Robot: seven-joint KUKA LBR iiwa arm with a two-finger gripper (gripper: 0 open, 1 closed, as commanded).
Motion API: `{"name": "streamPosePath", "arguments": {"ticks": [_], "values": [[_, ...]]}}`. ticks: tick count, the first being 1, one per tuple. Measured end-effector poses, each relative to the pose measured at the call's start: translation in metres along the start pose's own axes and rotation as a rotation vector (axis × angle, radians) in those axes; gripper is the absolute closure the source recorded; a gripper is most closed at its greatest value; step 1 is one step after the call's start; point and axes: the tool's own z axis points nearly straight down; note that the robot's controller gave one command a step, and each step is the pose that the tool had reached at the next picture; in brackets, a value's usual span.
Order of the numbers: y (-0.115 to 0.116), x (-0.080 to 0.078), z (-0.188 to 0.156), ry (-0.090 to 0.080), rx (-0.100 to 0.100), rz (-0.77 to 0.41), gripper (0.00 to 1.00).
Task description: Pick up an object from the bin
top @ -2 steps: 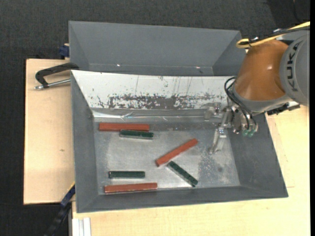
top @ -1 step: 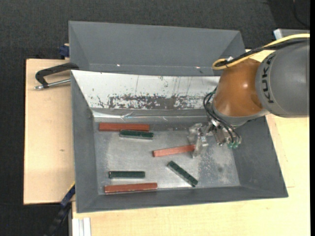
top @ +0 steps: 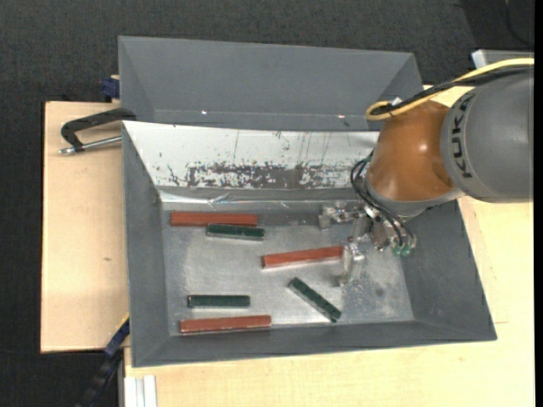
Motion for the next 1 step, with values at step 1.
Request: {"name": "streamPosePath", "arguments": {"ticks": [1], "values": [[0.0,0.0,0.0,0.0,0.0,-0.001,1.0]]}}
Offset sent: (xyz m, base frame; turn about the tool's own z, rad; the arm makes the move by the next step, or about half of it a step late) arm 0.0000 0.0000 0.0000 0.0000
